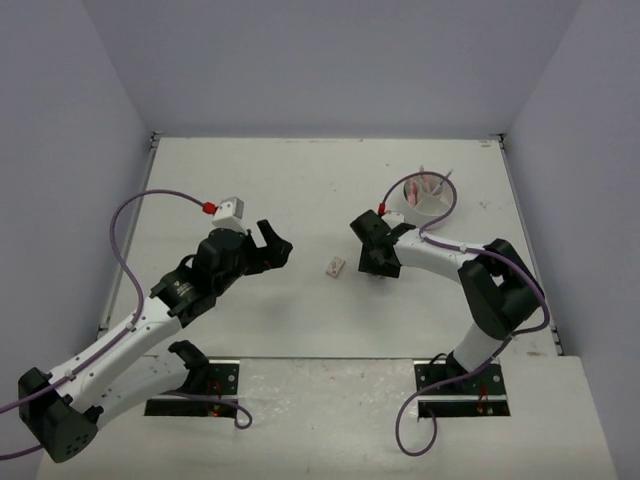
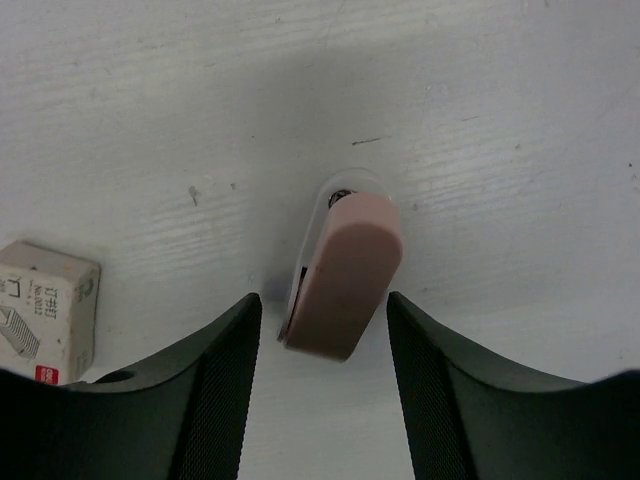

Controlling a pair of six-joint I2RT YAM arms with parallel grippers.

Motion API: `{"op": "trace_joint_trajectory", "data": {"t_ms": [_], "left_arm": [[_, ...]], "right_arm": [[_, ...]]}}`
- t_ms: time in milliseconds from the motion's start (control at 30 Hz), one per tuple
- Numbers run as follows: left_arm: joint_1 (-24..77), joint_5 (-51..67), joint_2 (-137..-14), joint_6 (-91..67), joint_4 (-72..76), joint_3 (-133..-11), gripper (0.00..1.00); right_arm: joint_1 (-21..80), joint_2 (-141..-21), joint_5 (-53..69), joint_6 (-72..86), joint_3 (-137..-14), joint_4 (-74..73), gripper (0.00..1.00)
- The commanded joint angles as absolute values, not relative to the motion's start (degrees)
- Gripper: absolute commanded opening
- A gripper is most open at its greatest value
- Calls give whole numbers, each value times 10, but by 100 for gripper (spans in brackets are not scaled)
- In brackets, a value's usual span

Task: Sort the stationery into containers
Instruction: Pick up the stationery from the center of the board.

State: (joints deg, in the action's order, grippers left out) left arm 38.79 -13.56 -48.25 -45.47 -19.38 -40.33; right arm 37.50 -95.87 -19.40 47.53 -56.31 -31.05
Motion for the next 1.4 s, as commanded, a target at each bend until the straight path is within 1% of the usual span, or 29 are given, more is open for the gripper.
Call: {"op": "trace_joint_trajectory", "data": {"t_ms": [0, 33, 133, 267, 367, 400, 500, 567, 633, 700, 800, 867, 900, 1000, 1100, 1200, 1367], "left_arm": [[390, -107, -492, -437, -175, -386, 100], [390, -103, -493, -437, -171, -383, 100], [389, -91, -487, -432, -157, -376, 100], [390, -77, -482, -427, -143, -369, 100], [389, -50, -484, -424, -115, -358, 100], [390, -40, -487, -424, -109, -358, 100], [389, 12, -503, -421, -66, -351, 100], [389, 86, -511, -419, 8, -340, 100], [390, 166, -524, -432, 99, -326, 100], [390, 208, -540, -455, 160, -320, 100], [398, 289, -576, -494, 307, -301, 100], [410, 334, -600, -493, 393, -298, 100], [421, 349, -610, -486, 417, -302, 100], [448, 374, -632, -464, 451, -319, 99], [474, 385, -649, -456, 462, -335, 96], [490, 401, -666, -462, 475, -347, 85], [500, 420, -676, -489, 520, -343, 66]], "right_arm": [[364, -988, -200, 475, -577, -269, 53], [363, -994, -200, 473, -577, -263, 51], [363, -1004, -187, 443, -578, -238, 41], [363, -1001, -184, 409, -563, -218, 15], [365, -945, -172, 376, -519, -173, 1], [367, -943, -165, 368, -517, -161, 0], [373, -809, -108, 333, -437, -108, 0], [372, -723, -32, 323, -398, -91, 0], [373, -655, 70, 317, -385, -100, 0], [372, -607, 143, 305, -372, -100, 0], [373, -520, 247, 288, -357, -101, 0], [373, -483, 327, 282, -343, -92, 0], [373, -460, 363, 281, -338, -90, 0], [373, -401, 412, 279, -330, -98, 0], [373, -357, 441, 275, -326, -102, 0], [373, -321, 450, 278, -327, -104, 0], [372, -312, 457, 277, -332, -106, 0]]}}
